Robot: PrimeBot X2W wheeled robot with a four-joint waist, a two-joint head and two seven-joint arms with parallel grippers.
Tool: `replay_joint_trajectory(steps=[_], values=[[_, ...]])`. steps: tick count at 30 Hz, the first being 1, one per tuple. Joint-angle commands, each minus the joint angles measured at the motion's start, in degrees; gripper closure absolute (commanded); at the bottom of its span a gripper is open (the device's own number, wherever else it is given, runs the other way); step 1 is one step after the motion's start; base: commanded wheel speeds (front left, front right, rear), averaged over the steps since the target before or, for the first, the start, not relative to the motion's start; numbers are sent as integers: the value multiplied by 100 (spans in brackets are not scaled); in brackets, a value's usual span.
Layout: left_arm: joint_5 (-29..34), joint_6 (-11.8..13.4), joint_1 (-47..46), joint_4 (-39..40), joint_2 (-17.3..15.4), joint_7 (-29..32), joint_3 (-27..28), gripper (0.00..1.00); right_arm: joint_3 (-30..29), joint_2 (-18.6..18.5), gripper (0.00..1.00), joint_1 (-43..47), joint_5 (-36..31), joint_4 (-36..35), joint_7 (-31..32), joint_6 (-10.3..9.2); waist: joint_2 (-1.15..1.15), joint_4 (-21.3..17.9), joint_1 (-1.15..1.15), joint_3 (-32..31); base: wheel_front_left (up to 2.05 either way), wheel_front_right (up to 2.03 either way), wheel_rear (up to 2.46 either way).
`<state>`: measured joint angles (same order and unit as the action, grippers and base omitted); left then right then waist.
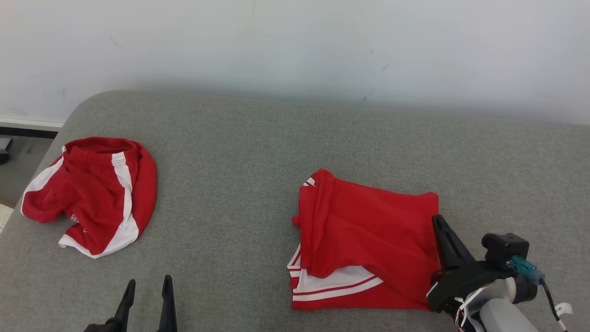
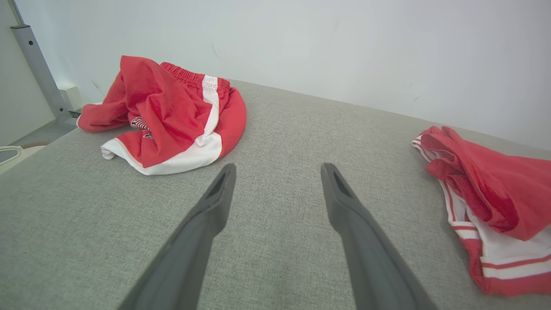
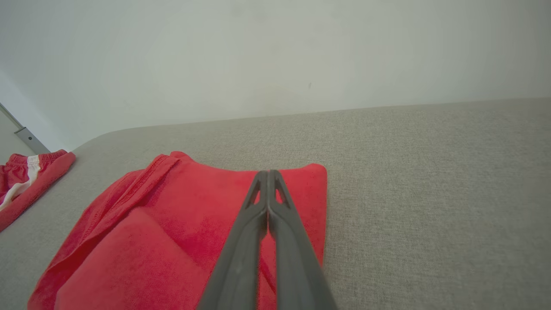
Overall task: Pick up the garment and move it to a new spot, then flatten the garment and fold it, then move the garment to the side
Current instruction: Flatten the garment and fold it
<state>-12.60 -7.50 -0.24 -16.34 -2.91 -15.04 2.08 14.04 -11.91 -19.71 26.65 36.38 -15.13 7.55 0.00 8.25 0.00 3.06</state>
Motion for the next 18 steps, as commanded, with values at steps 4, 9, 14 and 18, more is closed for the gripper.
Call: replay_joint_trajectory(steps=[4,9,14,18], values=[[62,6,-99,-9,3,-16,-63,0,46,184,100,78,-217,199,-4,-14,0,83,0,69,0,0,0],[98,5,-136,-42,3,-16,-129,0,87,403,100,-15,-338,620,-4,-14,0,204,0,108,0,0,0],[129,6,-150,-46,3,-16,-134,0,205,575,100,-62,-411,754,-3,-14,0,271,0,116,0,0,0],[123,5,-151,-34,3,-16,-140,0,433,747,100,-31,-433,751,-3,-14,0,309,0,141,0,0,0]])
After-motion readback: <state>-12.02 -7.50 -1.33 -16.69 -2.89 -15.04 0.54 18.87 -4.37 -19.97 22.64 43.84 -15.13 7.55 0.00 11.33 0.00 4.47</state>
